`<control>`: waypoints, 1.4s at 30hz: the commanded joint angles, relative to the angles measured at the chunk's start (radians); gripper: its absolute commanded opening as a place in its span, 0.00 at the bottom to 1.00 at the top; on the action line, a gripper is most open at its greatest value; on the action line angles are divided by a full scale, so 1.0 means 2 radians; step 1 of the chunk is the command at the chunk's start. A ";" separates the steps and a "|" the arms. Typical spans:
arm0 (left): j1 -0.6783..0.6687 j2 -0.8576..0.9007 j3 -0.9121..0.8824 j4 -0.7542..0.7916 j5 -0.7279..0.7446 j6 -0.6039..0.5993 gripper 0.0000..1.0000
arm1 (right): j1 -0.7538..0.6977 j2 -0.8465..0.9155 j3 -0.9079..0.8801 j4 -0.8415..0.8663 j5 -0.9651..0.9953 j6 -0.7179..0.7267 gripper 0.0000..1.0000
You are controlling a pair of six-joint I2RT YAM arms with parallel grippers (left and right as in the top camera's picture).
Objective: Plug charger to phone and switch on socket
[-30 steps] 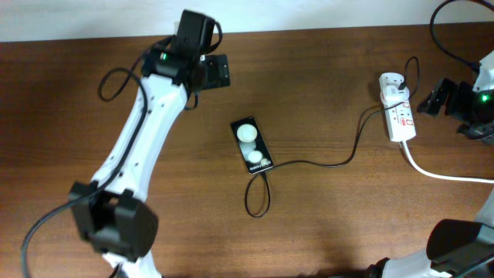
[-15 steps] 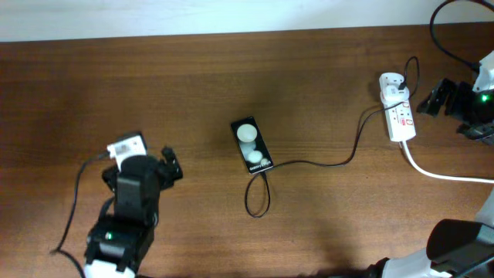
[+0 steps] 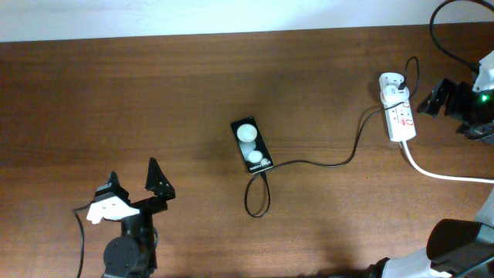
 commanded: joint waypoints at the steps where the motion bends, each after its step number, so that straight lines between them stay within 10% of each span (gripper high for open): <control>1: 0.002 -0.047 -0.028 0.052 -0.004 0.006 0.99 | 0.003 -0.007 -0.001 0.000 0.003 -0.003 0.99; 7: 0.002 -0.101 -0.076 0.138 -0.004 0.006 0.99 | 0.003 -0.007 -0.001 0.000 0.004 -0.003 0.99; 15: -0.007 -0.102 -0.076 -0.053 0.006 0.005 0.99 | 0.003 -0.007 -0.001 0.000 0.004 -0.003 0.99; 25: -0.007 -0.102 -0.076 -0.053 0.015 0.107 0.99 | 0.003 -0.007 -0.001 0.000 0.004 -0.003 0.98; 42: 0.090 -0.101 -0.076 -0.053 0.015 0.107 0.99 | 0.003 -0.007 -0.001 0.000 0.004 -0.003 0.99</control>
